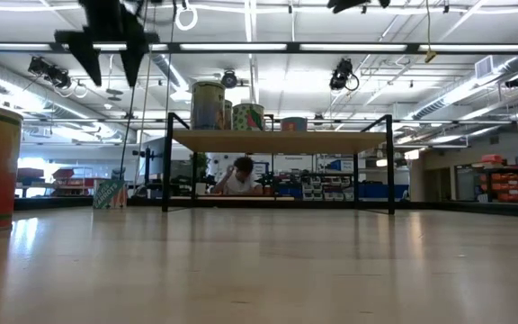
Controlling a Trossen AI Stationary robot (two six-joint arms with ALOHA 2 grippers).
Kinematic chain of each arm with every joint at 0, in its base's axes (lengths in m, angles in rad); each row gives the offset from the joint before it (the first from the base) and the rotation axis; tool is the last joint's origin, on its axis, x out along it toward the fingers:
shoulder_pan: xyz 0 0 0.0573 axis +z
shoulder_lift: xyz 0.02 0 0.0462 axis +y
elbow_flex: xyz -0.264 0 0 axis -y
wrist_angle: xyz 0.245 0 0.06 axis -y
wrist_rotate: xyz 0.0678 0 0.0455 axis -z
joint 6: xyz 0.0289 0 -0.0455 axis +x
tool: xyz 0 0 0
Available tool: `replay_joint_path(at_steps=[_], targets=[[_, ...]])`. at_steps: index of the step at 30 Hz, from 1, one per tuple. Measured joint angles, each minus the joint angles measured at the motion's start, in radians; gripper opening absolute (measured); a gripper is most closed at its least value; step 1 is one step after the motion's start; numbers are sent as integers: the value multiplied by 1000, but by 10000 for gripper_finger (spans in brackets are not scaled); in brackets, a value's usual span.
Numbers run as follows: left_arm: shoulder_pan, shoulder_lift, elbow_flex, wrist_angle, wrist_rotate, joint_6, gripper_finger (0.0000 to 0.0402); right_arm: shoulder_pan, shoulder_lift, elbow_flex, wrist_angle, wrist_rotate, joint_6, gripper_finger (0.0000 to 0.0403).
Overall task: Pick and place cans onto a shelf
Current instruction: Put the mix veggies can on top of the shelf, then put the carrot can on top of the shelf
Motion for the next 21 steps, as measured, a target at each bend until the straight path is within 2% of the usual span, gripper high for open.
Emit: replay_joint_path(at_steps=[4,7,11,14,21], targets=[[153,97,0,23,32,177,327,15,-65,0,-114,-22,-19,100],[223,148,0,57,123,437,298,31,-105,0,-199,-22,-19,100],[258,166,-31,55,222,743,263,45,-149,0,-275,-21,-18,100],[263,144,-125,127,274,869,245,49,-177,0,-308,-14,-14,100],[266,139,-402,407,263,1012,231,43,-199,0,-303,-11,-21,100]])
